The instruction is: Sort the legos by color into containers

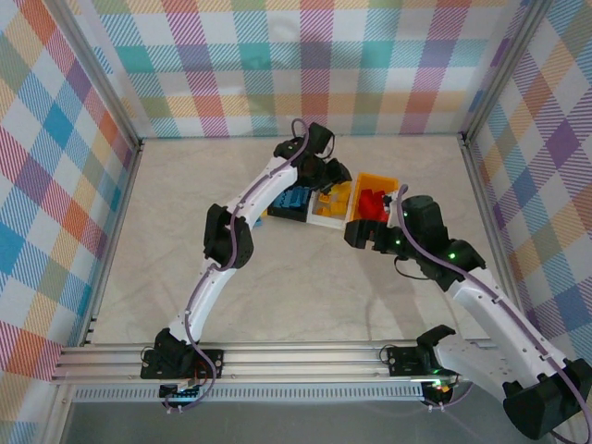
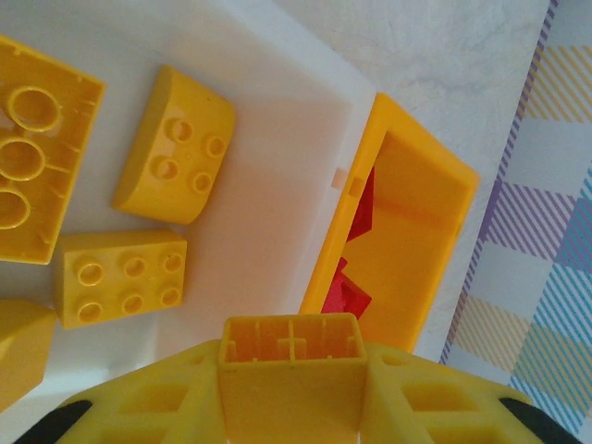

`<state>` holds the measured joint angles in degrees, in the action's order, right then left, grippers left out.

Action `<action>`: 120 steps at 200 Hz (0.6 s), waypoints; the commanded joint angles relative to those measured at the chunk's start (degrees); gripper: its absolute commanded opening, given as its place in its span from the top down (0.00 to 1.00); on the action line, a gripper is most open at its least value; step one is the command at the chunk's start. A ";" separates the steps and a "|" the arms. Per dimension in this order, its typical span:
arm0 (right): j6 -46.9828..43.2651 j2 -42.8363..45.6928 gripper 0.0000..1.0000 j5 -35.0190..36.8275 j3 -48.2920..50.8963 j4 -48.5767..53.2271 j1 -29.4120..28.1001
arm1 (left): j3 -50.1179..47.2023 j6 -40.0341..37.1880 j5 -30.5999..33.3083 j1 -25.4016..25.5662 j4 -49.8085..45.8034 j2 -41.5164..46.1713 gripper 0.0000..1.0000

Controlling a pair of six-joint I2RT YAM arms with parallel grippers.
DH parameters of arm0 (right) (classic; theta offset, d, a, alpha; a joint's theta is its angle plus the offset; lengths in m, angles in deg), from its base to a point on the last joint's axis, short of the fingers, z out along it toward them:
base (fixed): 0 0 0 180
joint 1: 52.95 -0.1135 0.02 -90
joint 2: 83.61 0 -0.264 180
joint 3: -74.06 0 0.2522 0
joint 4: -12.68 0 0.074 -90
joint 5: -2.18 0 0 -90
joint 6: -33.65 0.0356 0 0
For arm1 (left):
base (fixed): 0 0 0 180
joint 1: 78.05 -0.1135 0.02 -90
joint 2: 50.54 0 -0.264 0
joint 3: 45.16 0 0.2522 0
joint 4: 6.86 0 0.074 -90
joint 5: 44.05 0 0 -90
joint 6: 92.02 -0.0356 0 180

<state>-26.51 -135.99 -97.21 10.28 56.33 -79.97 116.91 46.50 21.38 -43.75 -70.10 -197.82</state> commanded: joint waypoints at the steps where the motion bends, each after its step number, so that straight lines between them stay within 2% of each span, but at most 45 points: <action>1: 1.00 0.69 0.03 0.70 0.88 0.71 -0.35 | 1.50 0.27 -0.28 -0.45 -1.32 1.14 0.63; 14: 1.09 0.50 0.03 0.52 0.80 0.53 -0.31 | 1.47 0.11 -0.26 -0.38 -1.79 1.18 0.59; 32: 1.26 0.27 0.03 0.43 0.80 0.26 -0.33 | 1.54 -0.19 0.06 -0.42 -2.36 1.21 0.48; 47: 1.26 0.17 0.03 0.20 0.70 0.13 -0.31 | 1.54 -0.26 0.23 -0.44 -2.65 1.46 0.44; 89: 1.36 0.13 0.03 0.03 0.70 0.17 -0.35 | 1.55 -1.64 0.64 -0.57 -3.27 3.29 0.43; 120: 1.14 -0.65 0.03 -0.96 0.36 -0.09 -0.31 | 1.39 -9.84 4.81 -1.45 -11.07 8.18 0.44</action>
<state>-25.48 -136.01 -97.27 10.72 56.49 -79.97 116.93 43.96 22.49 -44.10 -73.16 -197.39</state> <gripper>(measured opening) 0.973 0.567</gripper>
